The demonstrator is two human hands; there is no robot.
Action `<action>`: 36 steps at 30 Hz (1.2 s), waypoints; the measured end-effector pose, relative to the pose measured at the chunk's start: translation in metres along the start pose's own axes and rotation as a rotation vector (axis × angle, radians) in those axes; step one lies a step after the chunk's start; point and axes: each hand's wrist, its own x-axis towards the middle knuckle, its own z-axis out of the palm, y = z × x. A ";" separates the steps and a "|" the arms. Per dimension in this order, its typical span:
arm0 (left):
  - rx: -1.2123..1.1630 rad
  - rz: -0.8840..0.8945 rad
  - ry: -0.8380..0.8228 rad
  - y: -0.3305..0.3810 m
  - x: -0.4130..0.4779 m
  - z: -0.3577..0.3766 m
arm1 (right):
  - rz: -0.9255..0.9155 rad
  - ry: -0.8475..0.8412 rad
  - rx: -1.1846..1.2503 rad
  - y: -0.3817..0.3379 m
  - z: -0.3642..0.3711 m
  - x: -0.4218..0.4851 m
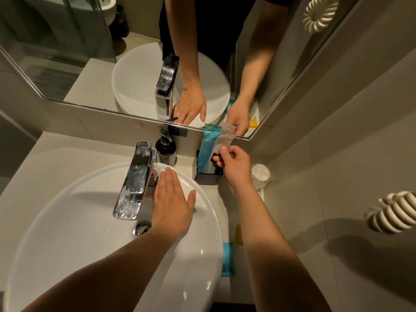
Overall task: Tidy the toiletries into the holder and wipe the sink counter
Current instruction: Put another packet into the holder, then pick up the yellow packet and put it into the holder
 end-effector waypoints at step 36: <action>0.014 0.003 0.000 0.000 -0.001 0.001 | 0.181 -0.073 -0.970 0.143 -0.100 -0.094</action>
